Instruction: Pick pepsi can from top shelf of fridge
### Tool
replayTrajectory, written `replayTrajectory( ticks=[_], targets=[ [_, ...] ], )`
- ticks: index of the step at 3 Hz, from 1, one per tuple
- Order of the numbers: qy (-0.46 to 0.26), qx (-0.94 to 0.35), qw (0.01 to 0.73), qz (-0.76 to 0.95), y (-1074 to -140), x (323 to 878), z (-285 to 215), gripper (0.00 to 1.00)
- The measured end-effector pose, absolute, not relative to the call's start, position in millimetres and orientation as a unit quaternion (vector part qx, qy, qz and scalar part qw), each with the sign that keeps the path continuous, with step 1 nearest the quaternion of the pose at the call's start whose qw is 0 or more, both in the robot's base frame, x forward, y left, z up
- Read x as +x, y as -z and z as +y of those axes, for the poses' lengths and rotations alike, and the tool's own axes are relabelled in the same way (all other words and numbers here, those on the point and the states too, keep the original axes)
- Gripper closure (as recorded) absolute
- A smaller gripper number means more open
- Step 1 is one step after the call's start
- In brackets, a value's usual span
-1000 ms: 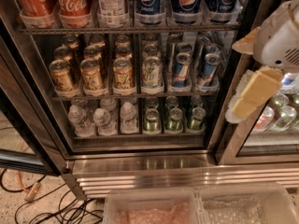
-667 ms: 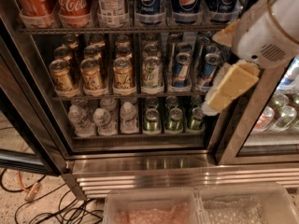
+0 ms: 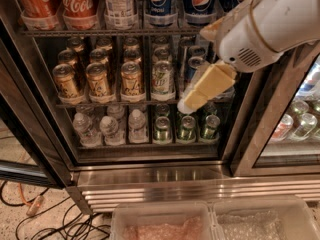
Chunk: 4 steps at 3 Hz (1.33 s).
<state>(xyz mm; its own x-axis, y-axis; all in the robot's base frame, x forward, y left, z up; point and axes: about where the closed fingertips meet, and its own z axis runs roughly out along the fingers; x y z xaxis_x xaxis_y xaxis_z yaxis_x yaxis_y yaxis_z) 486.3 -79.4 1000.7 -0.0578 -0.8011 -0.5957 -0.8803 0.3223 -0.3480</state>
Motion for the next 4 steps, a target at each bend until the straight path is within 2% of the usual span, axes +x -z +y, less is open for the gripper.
replayTrajectory(
  ticks=[2,4],
  targets=[
    [-0.080,-0.503,0.440,0.740,-1012,511,-71,0.00],
    [-0.081,-0.486,0.439,0.752,-1021,519,-68,0.00]
  ],
)
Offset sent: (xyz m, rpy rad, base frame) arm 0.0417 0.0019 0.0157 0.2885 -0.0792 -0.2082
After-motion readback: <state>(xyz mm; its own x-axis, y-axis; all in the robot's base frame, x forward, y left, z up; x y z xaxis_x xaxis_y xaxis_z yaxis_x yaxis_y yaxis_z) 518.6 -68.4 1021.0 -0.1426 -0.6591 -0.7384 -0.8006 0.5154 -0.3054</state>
